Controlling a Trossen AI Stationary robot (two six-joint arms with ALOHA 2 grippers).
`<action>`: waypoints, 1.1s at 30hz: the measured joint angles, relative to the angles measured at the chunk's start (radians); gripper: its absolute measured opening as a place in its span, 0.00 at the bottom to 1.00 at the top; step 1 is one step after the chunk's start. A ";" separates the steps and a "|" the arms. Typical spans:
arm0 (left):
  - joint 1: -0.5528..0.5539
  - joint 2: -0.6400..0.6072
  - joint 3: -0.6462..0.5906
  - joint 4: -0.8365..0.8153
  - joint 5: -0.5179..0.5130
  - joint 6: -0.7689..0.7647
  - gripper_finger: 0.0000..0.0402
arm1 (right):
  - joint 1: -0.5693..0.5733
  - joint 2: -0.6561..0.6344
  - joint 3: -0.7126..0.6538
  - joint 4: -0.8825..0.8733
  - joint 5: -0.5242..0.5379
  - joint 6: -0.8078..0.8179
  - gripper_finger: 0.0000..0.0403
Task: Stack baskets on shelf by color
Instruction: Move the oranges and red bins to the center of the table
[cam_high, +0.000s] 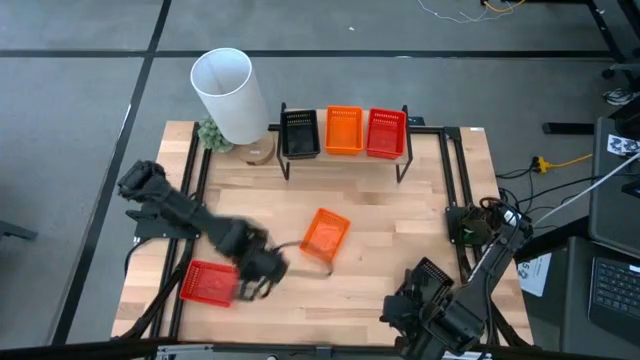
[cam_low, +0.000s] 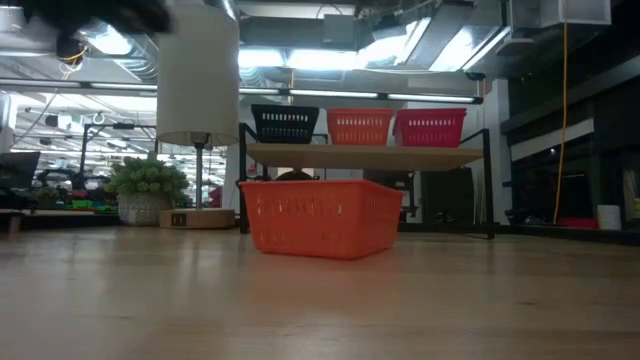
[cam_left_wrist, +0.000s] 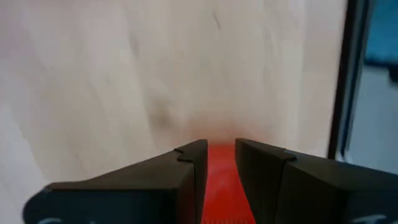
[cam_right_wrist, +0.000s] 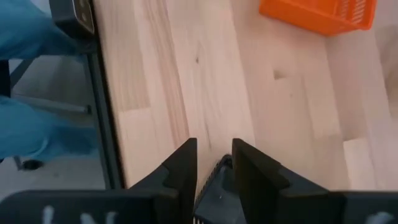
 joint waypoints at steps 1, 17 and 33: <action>-0.043 0.000 -0.009 -0.009 -0.003 -0.016 0.18 | 0.001 0.000 0.000 0.002 0.007 -0.002 0.25; -0.336 0.003 -0.466 0.387 -0.033 -0.524 0.18 | 0.001 0.000 0.000 0.047 0.030 -0.008 0.25; 0.197 0.003 -0.509 0.445 -0.560 -0.019 0.18 | 0.001 0.000 0.000 0.073 0.032 -0.011 0.25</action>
